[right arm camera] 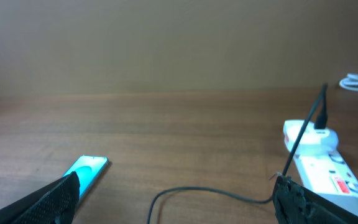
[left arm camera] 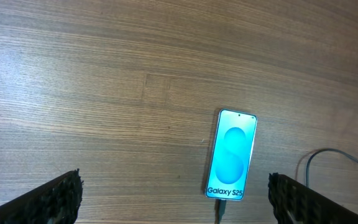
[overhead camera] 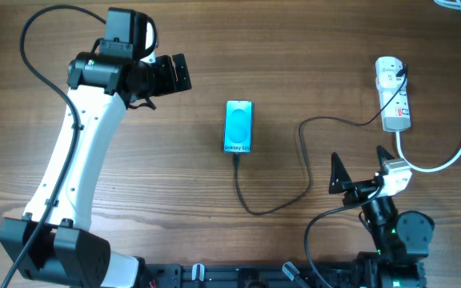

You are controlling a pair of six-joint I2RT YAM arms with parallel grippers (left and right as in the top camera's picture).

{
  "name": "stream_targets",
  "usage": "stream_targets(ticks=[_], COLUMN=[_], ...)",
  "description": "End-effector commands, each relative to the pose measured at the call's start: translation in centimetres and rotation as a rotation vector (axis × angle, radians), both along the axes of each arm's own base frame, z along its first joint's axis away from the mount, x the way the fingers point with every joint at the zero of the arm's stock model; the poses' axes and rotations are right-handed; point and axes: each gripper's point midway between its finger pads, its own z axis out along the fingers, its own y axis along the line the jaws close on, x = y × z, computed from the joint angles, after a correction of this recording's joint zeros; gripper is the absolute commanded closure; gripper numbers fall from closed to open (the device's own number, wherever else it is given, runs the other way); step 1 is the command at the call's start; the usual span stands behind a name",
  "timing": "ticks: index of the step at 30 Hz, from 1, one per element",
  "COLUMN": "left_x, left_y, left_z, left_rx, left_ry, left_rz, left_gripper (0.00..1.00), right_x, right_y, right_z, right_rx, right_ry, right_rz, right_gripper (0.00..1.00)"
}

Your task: Plug charger to phone and switch on socket

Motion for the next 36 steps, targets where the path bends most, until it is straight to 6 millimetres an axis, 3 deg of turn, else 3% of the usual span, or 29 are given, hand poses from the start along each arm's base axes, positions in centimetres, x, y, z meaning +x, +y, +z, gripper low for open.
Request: stream_targets(ticks=[1, 36], left_x=[0.2, 0.1], left_y=[0.2, 0.2], left_z=[-0.1, -0.1], left_rx=[-0.001, -0.001], left_ry=[0.002, 0.003], left_rz=[0.012, 0.012], left_gripper=[0.0, 0.0], right_x=[0.0, 0.7], right_y=[0.8, -1.3], right_z=[0.1, 0.0], right_rx=[-0.049, -0.183], right_ry=[-0.042, -0.107], right_rz=[0.036, -0.084], right_gripper=[0.0, 0.0])
